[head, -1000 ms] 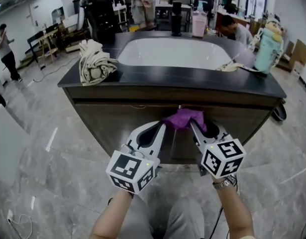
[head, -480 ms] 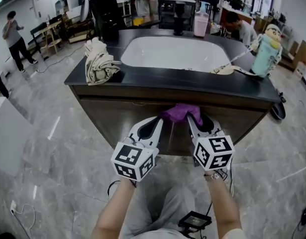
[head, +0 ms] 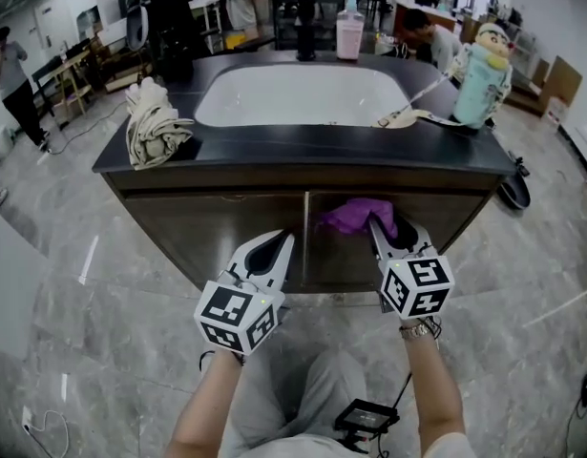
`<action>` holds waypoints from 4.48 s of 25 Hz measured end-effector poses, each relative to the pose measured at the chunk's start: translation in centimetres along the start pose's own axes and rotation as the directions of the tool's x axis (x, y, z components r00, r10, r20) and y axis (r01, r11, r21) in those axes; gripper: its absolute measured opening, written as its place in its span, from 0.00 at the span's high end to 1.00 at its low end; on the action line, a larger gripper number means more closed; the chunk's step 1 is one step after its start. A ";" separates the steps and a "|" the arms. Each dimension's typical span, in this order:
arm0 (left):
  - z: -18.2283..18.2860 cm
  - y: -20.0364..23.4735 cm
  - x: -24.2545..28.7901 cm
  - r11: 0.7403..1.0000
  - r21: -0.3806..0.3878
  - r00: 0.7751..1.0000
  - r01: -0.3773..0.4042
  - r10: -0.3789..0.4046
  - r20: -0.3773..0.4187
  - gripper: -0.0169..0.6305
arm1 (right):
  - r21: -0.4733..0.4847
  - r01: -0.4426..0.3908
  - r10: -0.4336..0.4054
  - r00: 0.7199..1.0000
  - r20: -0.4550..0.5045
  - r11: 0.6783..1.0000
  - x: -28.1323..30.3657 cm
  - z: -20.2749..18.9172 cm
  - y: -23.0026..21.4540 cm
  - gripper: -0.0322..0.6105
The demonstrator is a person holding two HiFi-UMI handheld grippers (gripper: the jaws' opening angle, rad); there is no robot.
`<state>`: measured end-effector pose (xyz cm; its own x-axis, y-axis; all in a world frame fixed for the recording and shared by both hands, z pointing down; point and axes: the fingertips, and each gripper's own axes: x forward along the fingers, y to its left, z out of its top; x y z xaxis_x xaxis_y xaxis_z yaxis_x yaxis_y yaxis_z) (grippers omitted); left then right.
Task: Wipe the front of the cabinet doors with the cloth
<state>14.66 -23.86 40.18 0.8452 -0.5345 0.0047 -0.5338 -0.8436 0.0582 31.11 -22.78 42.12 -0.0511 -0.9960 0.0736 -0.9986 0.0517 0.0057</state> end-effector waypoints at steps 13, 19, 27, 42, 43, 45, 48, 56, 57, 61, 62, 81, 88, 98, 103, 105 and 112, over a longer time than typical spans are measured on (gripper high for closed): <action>-0.5 -2.4 1.2 0.999 0.006 0.999 0.046 -0.045 -0.008 0.96 | 0.059 0.197 -0.198 0.980 0.002 0.979 -5.7 -0.4 -11.5 0.73; -0.2 -3.4 1.9 0.998 0.003 0.998 0.066 -0.066 0.002 0.96 | 0.043 0.258 -0.258 0.966 -0.010 0.965 -7.5 -0.3 -15.4 0.73; -0.5 -3.2 1.5 0.998 0.002 0.998 0.068 -0.068 0.000 0.96 | 0.036 0.320 -0.320 0.947 -0.017 0.947 -9.2 -0.8 -19.4 0.71; -1.9 -0.9 -0.5 1.000 -0.009 1.000 0.018 -0.018 -0.019 0.96 | 0.074 0.302 -0.304 0.952 0.020 0.950 -8.7 -1.6 -10.5 0.72; -2.1 -0.8 -0.6 1.000 -0.012 1.000 0.015 -0.016 -0.022 0.96 | 0.066 0.265 -0.266 0.964 0.018 0.962 -8.0 -1.6 -8.6 0.72; -2.3 -0.6 -0.8 1.000 -0.017 1.000 0.011 -0.012 -0.026 0.96 | 0.069 0.196 -0.197 0.980 0.014 0.978 -6.7 -1.7 -5.2 0.72; -2.3 -0.4 -1.1 1.000 -0.023 1.000 0.005 -0.006 -0.018 0.96 | 0.074 0.135 -0.136 0.991 0.003 0.988 -4.5 -2.3 -1.3 0.72; -3.0 -0.2 -2.2 0.999 -0.050 1.000 0.002 -0.003 -0.013 0.96 | 0.060 0.060 -0.056 0.996 -0.064 0.996 1.2 -5.6 6.8 0.72; -3.1 -0.2 -2.3 0.999 -0.052 1.000 0.002 -0.003 -0.012 0.96 | 0.072 0.064 -0.059 0.996 -0.066 0.995 1.8 -5.8 7.2 0.72; -3.6 -0.2 -2.7 0.998 -0.066 1.000 0.005 -0.006 -0.017 0.96 | 0.111 0.096 -0.088 0.993 -0.073 0.989 3.5 -6.1 6.9 0.72; -3.8 -0.2 -2.7 0.998 -0.066 1.000 0.005 -0.007 -0.020 0.96 | 0.110 0.098 -0.091 0.993 -0.074 0.989 3.7 -6.2 6.7 0.72; -5.3 -3.9 0.4 0.994 -0.058 0.994 0.092 -0.095 -0.049 0.96 | 0.076 0.232 -0.226 0.971 -0.083 0.970 -1.2 -8.0 -3.9 0.72; -5.8 -4.5 1.1 0.992 -0.073 0.993 0.101 -0.105 -0.055 0.96 | 0.075 0.348 -0.340 0.934 -0.108 0.934 -4.5 -9.1 -10.7 0.72; -6.7 -5.3 1.3 0.991 -0.086 0.991 0.107 -0.113 -0.069 0.96 | -0.020 0.467 -0.463 0.870 -0.171 0.884 -8.1 -11.3 -18.5 0.71; -7.0 -4.7 0.6 0.992 -0.086 0.992 0.095 -0.101 -0.073 0.96 | -0.029 0.515 -0.509 0.836 -0.203 0.857 -9.5 -12.3 -21.2 0.71; -7.0 -4.4 0.3 0.992 -0.089 0.993 0.087 -0.093 -0.070 0.96 | -0.027 0.534 -0.527 0.822 -0.217 0.845 -10.1 -12.8 -21.3 0.71; -7.8 -3.0 -1.3 0.992 -0.112 0.995 0.049 -0.058 -0.078 0.96 | 0.028 0.349 -0.337 0.920 -0.200 0.937 -7.2 -13.7 -10.0 0.72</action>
<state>15.43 -20.24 47.82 0.8744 -0.4788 0.0788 -0.4850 -0.8579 0.1699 41.56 -15.10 55.19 0.2913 -0.9193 0.2647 -0.9536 -0.3012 0.0035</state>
